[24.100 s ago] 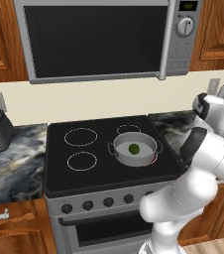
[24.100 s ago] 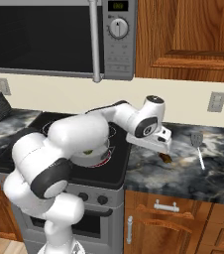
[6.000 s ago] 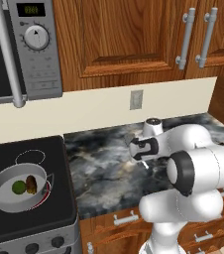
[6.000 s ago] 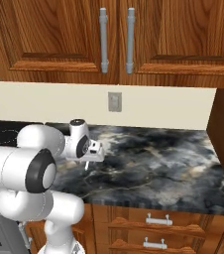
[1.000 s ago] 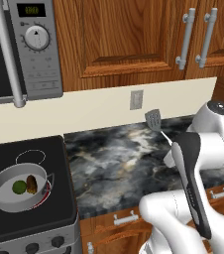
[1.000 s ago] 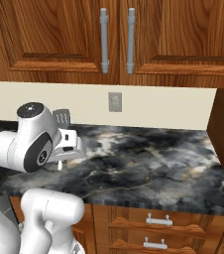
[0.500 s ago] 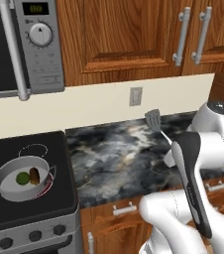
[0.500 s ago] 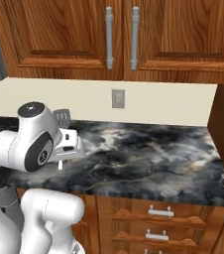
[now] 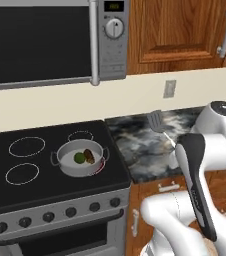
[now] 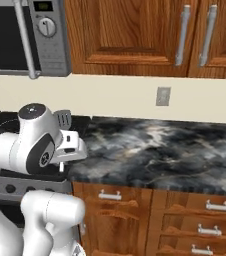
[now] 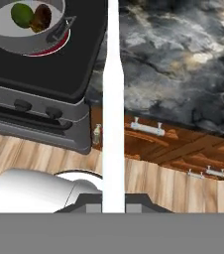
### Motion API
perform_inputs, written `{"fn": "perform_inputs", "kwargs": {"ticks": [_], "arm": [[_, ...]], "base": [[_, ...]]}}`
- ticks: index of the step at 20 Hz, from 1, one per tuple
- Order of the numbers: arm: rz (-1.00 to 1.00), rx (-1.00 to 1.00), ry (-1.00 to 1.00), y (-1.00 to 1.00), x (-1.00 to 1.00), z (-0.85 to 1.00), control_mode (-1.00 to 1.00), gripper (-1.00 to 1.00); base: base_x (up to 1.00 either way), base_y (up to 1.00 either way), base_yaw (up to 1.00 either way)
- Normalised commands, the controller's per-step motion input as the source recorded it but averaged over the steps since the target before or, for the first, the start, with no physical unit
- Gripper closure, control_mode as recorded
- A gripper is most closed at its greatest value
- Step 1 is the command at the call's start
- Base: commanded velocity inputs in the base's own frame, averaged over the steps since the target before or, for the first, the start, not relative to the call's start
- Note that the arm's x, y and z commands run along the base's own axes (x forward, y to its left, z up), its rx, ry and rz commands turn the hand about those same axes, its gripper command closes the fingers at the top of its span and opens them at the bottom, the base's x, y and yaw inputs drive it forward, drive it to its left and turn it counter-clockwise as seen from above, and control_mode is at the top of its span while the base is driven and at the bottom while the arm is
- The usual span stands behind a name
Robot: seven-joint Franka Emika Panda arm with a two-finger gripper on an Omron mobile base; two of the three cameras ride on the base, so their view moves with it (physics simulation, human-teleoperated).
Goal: Put the sweet potato and lime in the pot. Retrieve the spatula and lightly stir the vegetables in the pot.
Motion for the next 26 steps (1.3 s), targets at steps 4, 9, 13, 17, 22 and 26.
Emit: {"fn": "perform_inputs", "kwargs": {"ticks": [4, 9, 13, 17, 22, 26], "arm": [[0.00, 0.00, 0.00, 0.00, 0.00, 0.00, 1.00, 1.00], [0.00, 0.00, 0.00, 0.00, 0.00, 0.00, 1.00, 1.00], [0.00, 0.00, 0.00, 0.00, 0.00, 0.00, 1.00, 1.00], [0.00, 0.00, 0.00, 0.00, 0.00, 0.00, 1.00, 1.00], [0.00, 0.00, 0.00, 0.00, 0.00, 0.00, 1.00, 1.00], [0.00, 0.00, 0.00, 0.00, 0.00, 0.00, 1.00, 1.00]], "base": [[0.00, 0.90, -0.03], [0.10, 0.66, -0.08], [0.33, 0.08, -0.09], [0.71, 0.27, -0.21], [0.40, 0.36, -0.18], [0.00, 0.02, -0.01]]}}
